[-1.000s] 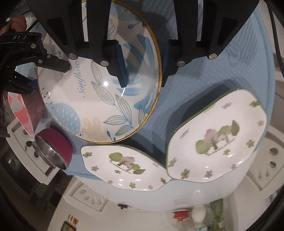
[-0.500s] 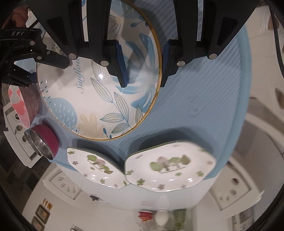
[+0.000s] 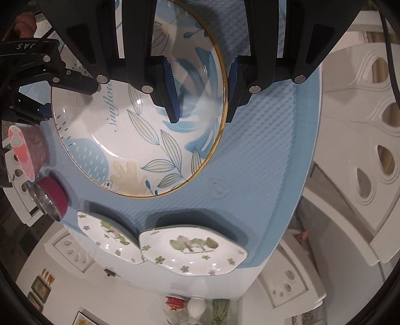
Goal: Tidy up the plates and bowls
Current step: 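Lift the Sunflower plate with both grippers and lower it near the mat edge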
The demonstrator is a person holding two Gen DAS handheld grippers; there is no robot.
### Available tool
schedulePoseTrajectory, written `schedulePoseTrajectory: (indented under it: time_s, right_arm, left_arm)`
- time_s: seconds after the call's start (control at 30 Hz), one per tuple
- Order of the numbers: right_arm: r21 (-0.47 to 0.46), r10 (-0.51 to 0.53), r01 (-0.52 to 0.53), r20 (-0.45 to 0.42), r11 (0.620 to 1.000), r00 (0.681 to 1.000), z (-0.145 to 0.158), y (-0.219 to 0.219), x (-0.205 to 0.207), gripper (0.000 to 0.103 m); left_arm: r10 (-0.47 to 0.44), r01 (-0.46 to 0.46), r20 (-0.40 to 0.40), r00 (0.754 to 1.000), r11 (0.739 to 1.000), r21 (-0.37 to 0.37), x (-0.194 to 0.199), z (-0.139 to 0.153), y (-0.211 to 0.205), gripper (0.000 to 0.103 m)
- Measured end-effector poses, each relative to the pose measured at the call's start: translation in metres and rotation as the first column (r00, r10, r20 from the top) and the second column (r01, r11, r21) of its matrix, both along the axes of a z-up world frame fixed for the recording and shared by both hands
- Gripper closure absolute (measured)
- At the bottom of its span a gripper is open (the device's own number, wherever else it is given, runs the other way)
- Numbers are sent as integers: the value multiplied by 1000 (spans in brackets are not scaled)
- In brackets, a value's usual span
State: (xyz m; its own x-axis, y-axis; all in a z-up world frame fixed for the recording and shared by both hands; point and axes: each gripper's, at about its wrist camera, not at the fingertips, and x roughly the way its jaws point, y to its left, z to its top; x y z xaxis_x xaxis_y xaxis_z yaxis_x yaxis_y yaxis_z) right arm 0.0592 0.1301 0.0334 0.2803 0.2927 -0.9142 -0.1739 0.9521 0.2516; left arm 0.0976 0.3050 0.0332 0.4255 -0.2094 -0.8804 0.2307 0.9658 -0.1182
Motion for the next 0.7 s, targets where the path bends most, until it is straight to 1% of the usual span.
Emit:
schedulePoseTrajectory:
  time_s: [0.13, 0.23, 0.3, 0.4, 0.53, 0.6, 0.7]
  right_arm:
    - [-4, 23, -23, -27, 1000, 999, -11, 10, 0, 39]
    - [-11, 39, -40, -44, 999, 998, -15, 17, 0, 39]
    - [-6, 46, -47, -46, 999, 998, -16, 20, -2, 39]
    - [-22, 59, -59, -36, 998, 998, -17, 25, -3, 39]
    - [-36, 53, -54, -34, 998, 998, -20, 28, -1, 39]
    - [-50, 69, -70, -27, 996, 997, -17, 28, -4, 39]
    - [-82, 84, -85, -14, 993, 996, -18, 32, -7, 39]
  left_arm:
    - [22, -22, -17, 1000, 1000, -1, -1, -7, 7, 71]
    - [33, -33, -21, 999, 999, 12, -2, -10, 11, 71]
    - [46, -46, -24, 999, 999, 12, -2, -13, 15, 71]
    - [61, -61, -36, 997, 998, -10, 0, -16, 20, 71]
    - [69, -70, -40, 997, 997, -21, -2, -18, 24, 71]
    - [73, -74, -34, 997, 997, -9, -3, -18, 26, 72]
    - [57, -57, -10, 998, 998, 23, -7, -13, 23, 72]
